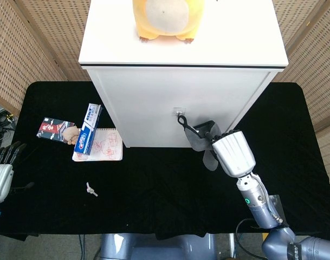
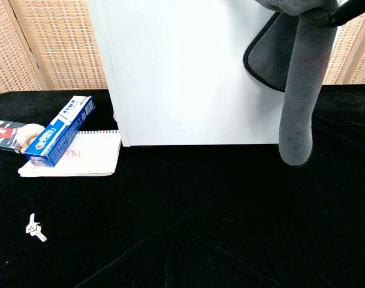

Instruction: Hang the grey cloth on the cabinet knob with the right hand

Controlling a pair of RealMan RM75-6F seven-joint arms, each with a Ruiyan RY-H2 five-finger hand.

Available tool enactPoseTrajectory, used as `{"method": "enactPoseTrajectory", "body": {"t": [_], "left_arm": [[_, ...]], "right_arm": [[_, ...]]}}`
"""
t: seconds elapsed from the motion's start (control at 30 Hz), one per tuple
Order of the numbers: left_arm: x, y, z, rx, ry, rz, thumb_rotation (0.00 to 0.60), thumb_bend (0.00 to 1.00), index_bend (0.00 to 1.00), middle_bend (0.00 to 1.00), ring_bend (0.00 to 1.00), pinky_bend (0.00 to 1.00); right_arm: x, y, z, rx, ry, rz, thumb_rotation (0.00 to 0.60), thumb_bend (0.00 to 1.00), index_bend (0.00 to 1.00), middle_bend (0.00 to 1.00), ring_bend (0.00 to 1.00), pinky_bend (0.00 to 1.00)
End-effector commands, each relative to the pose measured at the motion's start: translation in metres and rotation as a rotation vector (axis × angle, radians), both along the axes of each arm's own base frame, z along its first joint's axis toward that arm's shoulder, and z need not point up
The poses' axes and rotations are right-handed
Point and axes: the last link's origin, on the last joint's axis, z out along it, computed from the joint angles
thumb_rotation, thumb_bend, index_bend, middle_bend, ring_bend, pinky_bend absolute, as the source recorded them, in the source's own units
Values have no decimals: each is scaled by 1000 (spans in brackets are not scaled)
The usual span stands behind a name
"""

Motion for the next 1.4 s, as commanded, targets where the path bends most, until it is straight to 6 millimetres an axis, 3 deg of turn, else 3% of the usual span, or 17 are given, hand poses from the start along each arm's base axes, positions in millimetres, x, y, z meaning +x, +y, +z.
{"method": "enactPoseTrajectory", "body": {"t": [0.03,0.33,0.93,1.4], "left_arm": [[0,0,-1,-2,2,0,600,0,0,0,0,0],[-1,0,0,1,-1,5,600,0,0,0,0,0],[-1,1,0,-1,3,6,600,0,0,0,0,0],[-1,1,-1,1,5,7,600,0,0,0,0,0]], "right_arm": [[4,0,-3,6,1,9,600,827,813,1000,1000,1000],[12,-2,-13,13,24,4,600,827,813,1000,1000,1000],[2,-4,-8,5,23,-25,600,827,813,1000,1000,1000],[-5,-5,-15,37,40,-50,600,824,811,1000,1000,1000]]}}
